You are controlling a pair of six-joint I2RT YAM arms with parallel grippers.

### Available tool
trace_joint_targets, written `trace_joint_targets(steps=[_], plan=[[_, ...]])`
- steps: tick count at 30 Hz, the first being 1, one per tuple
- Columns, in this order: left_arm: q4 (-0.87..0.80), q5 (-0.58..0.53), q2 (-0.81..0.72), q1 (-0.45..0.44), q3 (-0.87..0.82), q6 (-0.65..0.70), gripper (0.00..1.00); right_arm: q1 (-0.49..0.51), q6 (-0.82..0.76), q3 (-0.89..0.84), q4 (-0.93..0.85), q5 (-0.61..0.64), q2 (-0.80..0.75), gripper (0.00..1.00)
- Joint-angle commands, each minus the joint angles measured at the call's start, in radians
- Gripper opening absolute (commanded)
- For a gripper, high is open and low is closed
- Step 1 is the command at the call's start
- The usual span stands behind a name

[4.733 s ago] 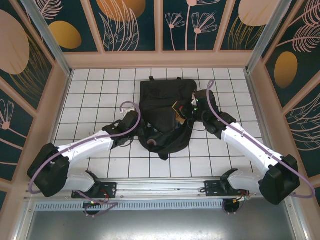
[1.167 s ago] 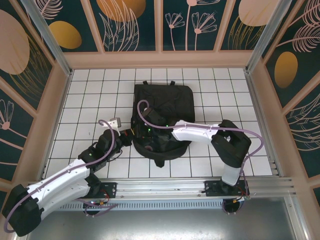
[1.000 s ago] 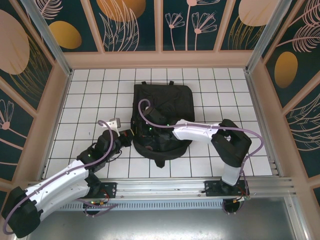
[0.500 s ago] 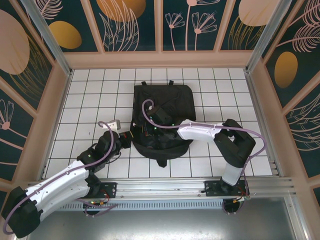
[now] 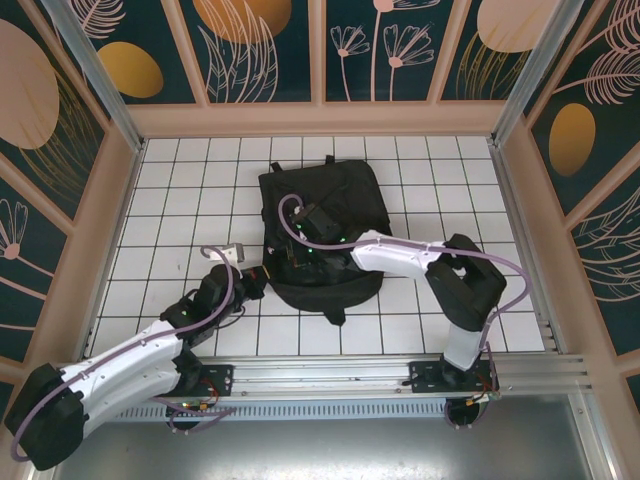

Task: Pack books, pencil case, and school supplies into a backpack

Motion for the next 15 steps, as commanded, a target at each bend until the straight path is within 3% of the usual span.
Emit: trace_joint_targets(steps=[1,5,9,12,15], plan=[[0.023,0.061,0.006,-0.008,-0.016,-0.02,0.0,0.013,-0.044,0.049,0.016,0.076,0.057,0.09],[-0.01,0.032,-0.024,-0.008,-0.014,-0.016,0.0,0.021,-0.044,0.063,0.032,0.053,0.098,0.21],[-0.112,-0.058,-0.028,-0.007,-0.015,-0.036,0.0,0.021,-0.031,0.012,0.092,0.012,0.007,0.29],[-0.177,-0.128,-0.013,-0.007,-0.02,-0.079,0.0,0.023,-0.003,-0.043,0.137,-0.027,-0.076,0.29],[-0.136,-0.102,-0.001,-0.008,-0.048,-0.104,0.0,0.029,0.031,-0.09,0.202,-0.124,-0.12,0.26]])
